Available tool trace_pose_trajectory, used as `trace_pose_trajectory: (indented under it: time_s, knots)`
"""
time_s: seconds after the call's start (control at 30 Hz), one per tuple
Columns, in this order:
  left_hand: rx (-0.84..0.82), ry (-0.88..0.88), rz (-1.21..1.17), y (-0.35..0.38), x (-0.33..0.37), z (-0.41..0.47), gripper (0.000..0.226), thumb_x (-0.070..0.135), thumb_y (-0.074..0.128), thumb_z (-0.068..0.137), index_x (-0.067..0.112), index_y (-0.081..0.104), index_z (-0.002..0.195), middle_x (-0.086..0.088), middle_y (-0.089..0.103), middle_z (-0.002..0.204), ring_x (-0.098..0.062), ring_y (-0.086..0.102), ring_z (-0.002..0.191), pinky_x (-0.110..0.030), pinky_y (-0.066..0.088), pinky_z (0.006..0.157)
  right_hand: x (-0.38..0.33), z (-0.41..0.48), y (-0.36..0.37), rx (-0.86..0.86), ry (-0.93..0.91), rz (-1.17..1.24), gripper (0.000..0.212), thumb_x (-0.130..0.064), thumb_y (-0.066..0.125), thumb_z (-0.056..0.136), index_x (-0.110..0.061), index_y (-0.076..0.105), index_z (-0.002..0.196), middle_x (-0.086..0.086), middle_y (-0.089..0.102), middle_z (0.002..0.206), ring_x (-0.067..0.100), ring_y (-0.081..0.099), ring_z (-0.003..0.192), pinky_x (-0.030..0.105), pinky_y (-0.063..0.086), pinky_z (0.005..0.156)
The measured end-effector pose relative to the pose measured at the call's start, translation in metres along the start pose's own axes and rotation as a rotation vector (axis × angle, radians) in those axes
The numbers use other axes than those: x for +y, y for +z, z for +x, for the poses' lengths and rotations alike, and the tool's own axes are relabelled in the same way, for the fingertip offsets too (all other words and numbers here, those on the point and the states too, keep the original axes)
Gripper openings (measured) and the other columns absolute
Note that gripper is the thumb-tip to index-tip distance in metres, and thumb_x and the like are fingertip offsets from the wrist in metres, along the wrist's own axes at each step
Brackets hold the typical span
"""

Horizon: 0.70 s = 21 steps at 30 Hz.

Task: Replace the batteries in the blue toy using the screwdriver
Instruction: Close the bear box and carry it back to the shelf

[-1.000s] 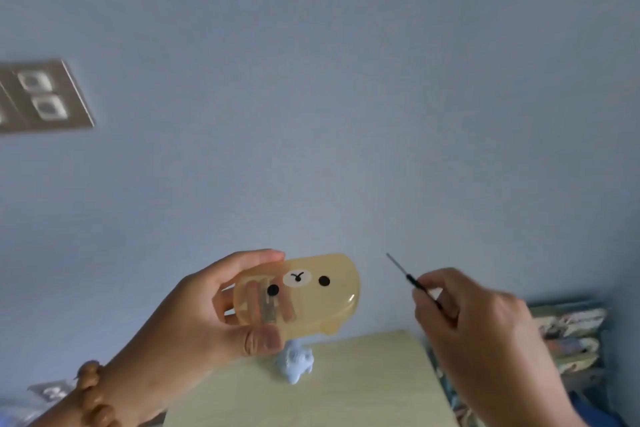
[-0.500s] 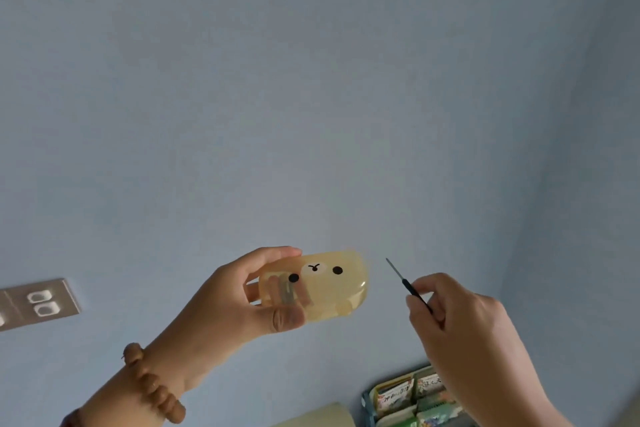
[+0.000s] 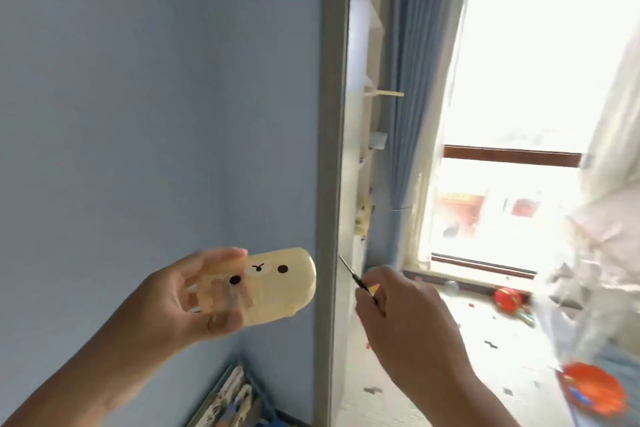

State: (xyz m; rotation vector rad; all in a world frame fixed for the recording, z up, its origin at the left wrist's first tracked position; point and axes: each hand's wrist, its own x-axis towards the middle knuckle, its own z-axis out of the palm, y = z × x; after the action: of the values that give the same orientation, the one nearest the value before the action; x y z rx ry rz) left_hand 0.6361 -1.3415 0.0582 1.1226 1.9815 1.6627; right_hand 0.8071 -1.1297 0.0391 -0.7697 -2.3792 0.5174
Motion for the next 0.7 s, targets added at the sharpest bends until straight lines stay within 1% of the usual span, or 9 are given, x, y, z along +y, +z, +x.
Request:
trace_pose_trajectory:
  time_s: [0.07,0.13,0.23,0.33,0.43,0.53,0.7]
  knots:
    - [-0.123,0.041,-0.048,0.049,0.007,0.037,0.091,0.057,0.097,0.034,0.038,0.069,0.118,0.007,0.073,0.124,-0.016,0.071,0.112,-0.039,0.05,0.096,0.045,-0.005,-0.033,0.114,0.108,-0.077,0.019,-0.04,0.053,0.091,-0.032,0.065,0.103,-0.003,0.07,0.065,0.016,0.069,0.067,0.036,0.056,0.068]
    - [-0.238,0.062,-0.076,0.096,0.013,0.065,0.088,0.057,0.096,0.037,0.039,0.069,0.119,0.006,0.074,0.122,-0.016,0.071,0.112,-0.042,0.05,0.098,0.082,-0.012,-0.061,0.194,0.197,-0.146,0.019,-0.04,0.057,0.09,-0.03,0.067,0.102,-0.004,0.07,0.063,0.015,0.069,0.067,0.036,0.056,0.069]
    - [-0.362,0.081,-0.094,0.159,0.017,0.098,0.085,0.056,0.095,0.041,0.041,0.068,0.119,0.009,0.074,0.121,-0.015,0.071,0.111,-0.045,0.05,0.102,0.127,-0.021,-0.087,0.264,0.311,-0.204,0.016,-0.039,0.062,0.089,-0.031,0.069,0.101,-0.005,0.073,0.07,0.014,0.071,0.072,0.033,0.056,0.07]
    - [-0.437,0.08,-0.109,0.21,0.018,0.122,0.091,0.062,0.095,0.035,0.043,0.067,0.12,0.011,0.073,0.122,-0.015,0.071,0.109,-0.047,0.049,0.104,0.163,-0.021,-0.102,0.301,0.358,-0.229,0.019,-0.04,0.063,0.088,-0.03,0.07,0.103,-0.007,0.074,0.07,0.01,0.072,0.073,0.033,0.059,0.074]
    - [-0.468,0.053,-0.143,0.245,0.018,0.143,0.094,0.059,0.096,0.033,0.042,0.067,0.12,0.009,0.072,0.122,-0.021,0.07,0.111,-0.049,0.045,0.108,0.194,-0.009,-0.113,0.297,0.372,-0.234,0.019,-0.039,0.064,0.089,-0.029,0.071,0.103,-0.008,0.076,0.072,0.008,0.072,0.075,0.031,0.059,0.076]
    - [-0.459,0.045,-0.127,0.274,0.019,0.165,0.094,0.061,0.096,0.032,0.043,0.067,0.12,0.01,0.071,0.123,-0.024,0.069,0.112,-0.051,0.045,0.109,0.223,0.007,-0.125,0.308,0.366,-0.223,0.017,-0.037,0.065,0.089,-0.028,0.072,0.101,-0.007,0.077,0.071,0.008,0.073,0.071,0.029,0.058,0.073]
    - [-0.448,0.046,-0.106,0.317,0.017,0.201,0.084,0.052,0.096,0.041,0.042,0.068,0.12,0.011,0.072,0.122,-0.022,0.069,0.112,-0.049,0.045,0.109,0.273,0.042,-0.134,0.316,0.365,-0.166,0.013,-0.033,0.067,0.088,-0.027,0.073,0.098,-0.006,0.077,0.071,0.015,0.074,0.072,0.034,0.06,0.072]
